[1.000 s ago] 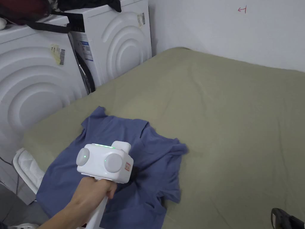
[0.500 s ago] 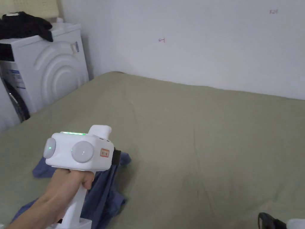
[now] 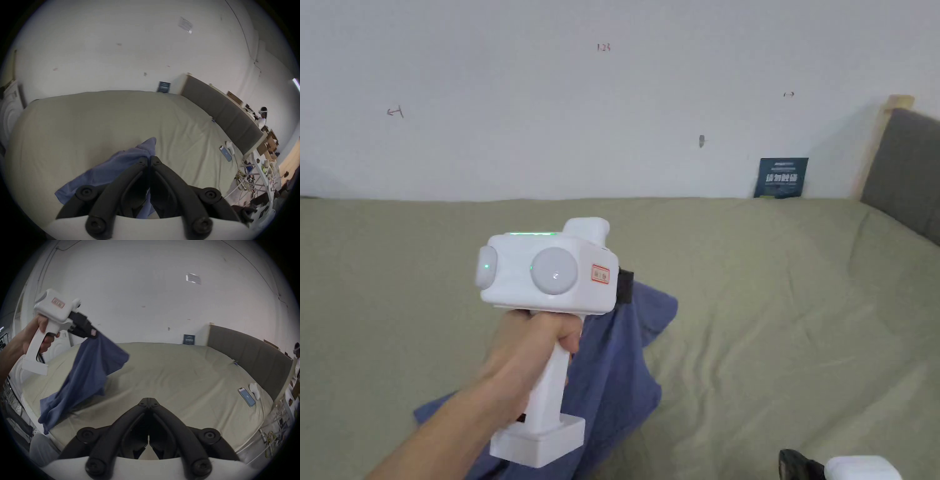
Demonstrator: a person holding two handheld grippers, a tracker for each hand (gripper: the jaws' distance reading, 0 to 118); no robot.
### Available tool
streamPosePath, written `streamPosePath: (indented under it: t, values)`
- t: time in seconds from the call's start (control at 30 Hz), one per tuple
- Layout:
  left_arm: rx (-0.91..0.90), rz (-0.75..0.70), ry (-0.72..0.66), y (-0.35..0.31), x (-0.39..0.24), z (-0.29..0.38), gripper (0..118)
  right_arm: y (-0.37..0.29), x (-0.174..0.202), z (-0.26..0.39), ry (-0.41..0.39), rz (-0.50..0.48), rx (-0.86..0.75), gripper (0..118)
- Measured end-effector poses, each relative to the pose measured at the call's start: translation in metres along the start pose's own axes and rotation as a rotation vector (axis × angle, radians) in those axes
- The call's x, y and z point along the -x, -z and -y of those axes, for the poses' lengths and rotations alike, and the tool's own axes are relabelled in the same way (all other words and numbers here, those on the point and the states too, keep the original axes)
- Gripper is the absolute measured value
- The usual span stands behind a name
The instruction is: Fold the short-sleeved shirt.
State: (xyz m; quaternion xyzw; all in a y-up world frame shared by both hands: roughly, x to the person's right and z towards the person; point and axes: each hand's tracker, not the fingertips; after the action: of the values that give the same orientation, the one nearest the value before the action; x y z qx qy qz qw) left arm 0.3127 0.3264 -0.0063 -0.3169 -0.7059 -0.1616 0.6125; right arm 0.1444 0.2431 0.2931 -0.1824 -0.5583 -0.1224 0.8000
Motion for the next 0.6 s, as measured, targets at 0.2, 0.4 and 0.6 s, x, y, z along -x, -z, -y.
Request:
streamPosePath:
  t: [0.2,0.4,0.6]
  values:
    - [0.172,-0.029,0.019,0.108,-0.025,0.037,0,0.01,-0.025,0.008,0.023,0.049,0.026,2]
    - [0.296,-0.127,0.01,0.169,-0.018,0.091,9,0.018,-0.036,0.014,0.028,0.073,0.058,2]
    - [0.214,-0.114,-0.029,0.129,-0.003,0.104,117,0.022,-0.033,0.013,0.025,0.062,0.062,2]
